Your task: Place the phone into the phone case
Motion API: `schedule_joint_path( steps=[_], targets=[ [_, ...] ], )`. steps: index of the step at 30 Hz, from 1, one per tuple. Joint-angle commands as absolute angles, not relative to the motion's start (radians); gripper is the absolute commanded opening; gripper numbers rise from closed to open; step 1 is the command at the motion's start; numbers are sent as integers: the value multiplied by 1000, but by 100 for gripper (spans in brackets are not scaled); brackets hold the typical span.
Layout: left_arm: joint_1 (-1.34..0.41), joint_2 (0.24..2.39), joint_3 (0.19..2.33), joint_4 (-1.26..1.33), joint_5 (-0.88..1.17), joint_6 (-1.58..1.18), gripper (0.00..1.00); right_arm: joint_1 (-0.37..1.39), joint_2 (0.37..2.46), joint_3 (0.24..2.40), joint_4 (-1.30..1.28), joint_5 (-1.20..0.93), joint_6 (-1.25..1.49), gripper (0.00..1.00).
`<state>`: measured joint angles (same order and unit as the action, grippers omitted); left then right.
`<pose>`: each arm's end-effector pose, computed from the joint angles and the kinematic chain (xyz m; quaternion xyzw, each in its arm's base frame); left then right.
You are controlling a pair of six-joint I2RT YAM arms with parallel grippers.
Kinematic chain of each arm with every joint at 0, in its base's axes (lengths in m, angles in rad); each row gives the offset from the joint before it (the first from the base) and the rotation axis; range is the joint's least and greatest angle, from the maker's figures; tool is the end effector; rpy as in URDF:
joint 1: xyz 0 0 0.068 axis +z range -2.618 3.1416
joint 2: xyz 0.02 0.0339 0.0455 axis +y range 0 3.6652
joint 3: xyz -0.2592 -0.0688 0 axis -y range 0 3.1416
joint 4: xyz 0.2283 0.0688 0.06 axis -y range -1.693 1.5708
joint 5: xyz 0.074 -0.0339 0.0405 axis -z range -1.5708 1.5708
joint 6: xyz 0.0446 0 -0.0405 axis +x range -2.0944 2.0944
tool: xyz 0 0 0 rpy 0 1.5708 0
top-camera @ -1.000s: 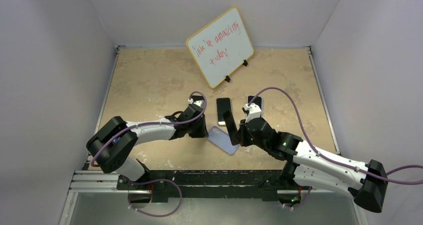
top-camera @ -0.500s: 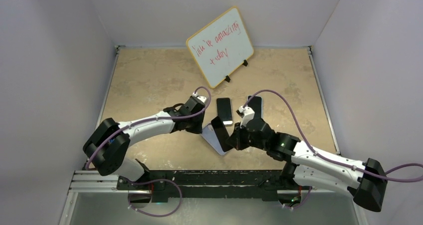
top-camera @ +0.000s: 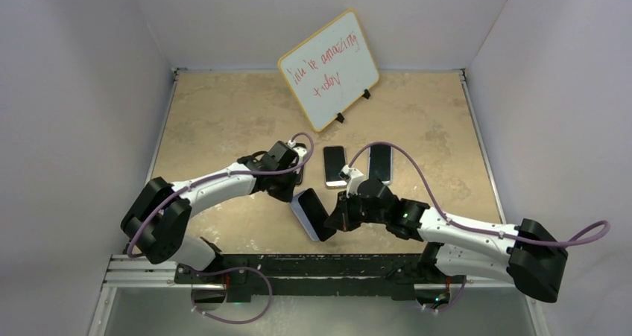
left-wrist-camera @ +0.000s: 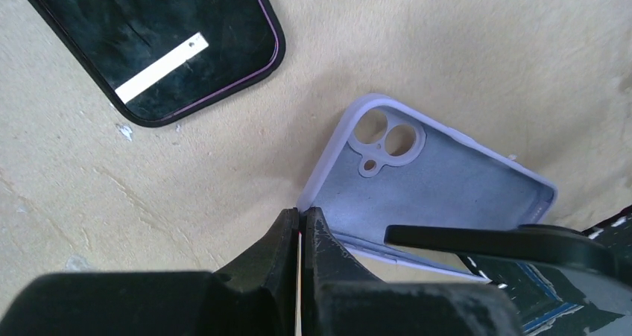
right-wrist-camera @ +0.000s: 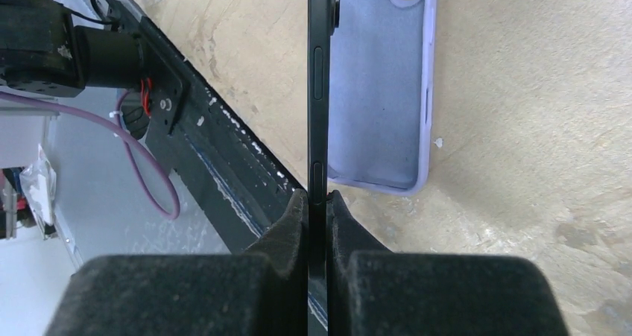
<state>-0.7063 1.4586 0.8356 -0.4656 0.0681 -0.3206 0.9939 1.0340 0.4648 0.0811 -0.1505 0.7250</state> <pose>0.2007 -0.1752 0.1816 0.1940 0.9510 -0.1460 0.1916 0.1124 0.1850 0.2084 -0.1529 0.8417 0.4313 0.2867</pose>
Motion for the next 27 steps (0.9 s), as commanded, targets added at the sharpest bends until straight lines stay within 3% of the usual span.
schedule_joint_path(
  steps=[1,6,10,15,27],
  targets=[
    [-703,1482,876,-510,60,-273,7,994,1051,454,204,-215,760,0],
    [-684,1455,895,-528,26,-318,26,985,1131,478,194,-226,737,0],
    [-598,1363,856,-485,125,-428,39,983,1181,473,258,-254,751,0],
    [-555,1230,760,-402,198,-555,43,956,1237,478,313,-282,746,0],
    [-555,1173,518,-118,357,-761,48,861,1300,512,335,-409,717,0]
  ],
)
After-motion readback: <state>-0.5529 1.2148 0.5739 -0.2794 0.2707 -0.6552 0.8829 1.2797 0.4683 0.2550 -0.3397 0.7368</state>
